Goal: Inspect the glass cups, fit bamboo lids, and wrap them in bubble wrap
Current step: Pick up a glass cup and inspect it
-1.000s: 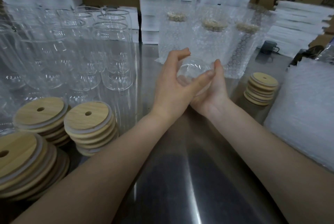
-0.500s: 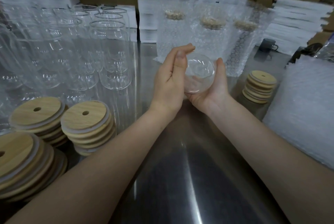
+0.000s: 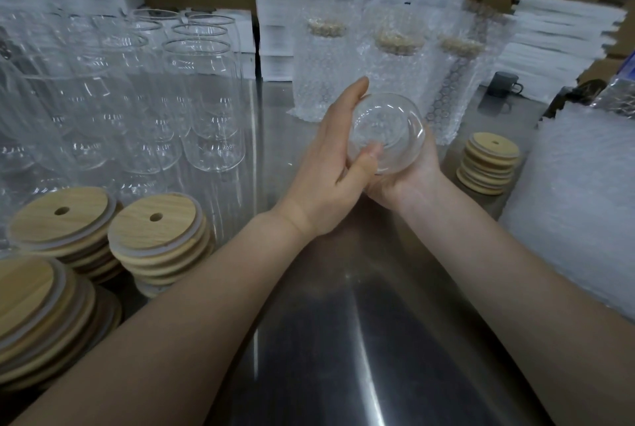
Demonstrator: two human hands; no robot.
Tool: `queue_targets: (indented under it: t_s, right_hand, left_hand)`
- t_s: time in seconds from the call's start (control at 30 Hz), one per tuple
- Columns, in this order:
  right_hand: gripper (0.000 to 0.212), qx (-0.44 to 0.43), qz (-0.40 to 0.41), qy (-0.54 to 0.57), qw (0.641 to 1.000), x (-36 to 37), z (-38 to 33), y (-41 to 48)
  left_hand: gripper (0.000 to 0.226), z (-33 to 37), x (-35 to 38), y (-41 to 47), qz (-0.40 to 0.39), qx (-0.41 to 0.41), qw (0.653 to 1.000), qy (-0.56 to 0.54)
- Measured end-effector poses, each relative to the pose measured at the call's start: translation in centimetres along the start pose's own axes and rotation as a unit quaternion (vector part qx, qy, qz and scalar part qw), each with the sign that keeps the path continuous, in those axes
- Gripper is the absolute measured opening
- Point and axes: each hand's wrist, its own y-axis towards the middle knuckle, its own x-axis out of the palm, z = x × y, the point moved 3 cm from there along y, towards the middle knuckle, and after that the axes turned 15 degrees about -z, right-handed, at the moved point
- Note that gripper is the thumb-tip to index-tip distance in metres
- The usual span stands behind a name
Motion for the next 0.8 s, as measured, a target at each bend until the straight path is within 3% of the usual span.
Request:
queue_targets:
  t_s: [0.1,0.27,0.53,0.8]
  right_hand:
    - [0.055,-0.002,-0.005,0.017,1.000,-0.1,0.1,0.1]
    - [0.055,-0.020,-0.032,0.018,0.999,-0.3,0.1,0.3]
    - [0.073,-0.016,-0.045,0.008,0.999,0.0,0.8,0.4]
    - [0.080,-0.034,-0.054,-0.002,0.998,0.4,1.3,0.3]
  left_hand:
    - [0.076,-0.1,-0.2,-0.1,-0.018,0.005,1.000,0.011]
    - [0.076,-0.2,-0.5,0.0,0.002,-0.010,0.999,-0.048]
    - [0.045,-0.5,-0.6,0.2,0.107,-0.020,0.981,-0.158]
    - [0.023,-0.5,-0.5,0.3,0.185,-0.019,0.971,-0.147]
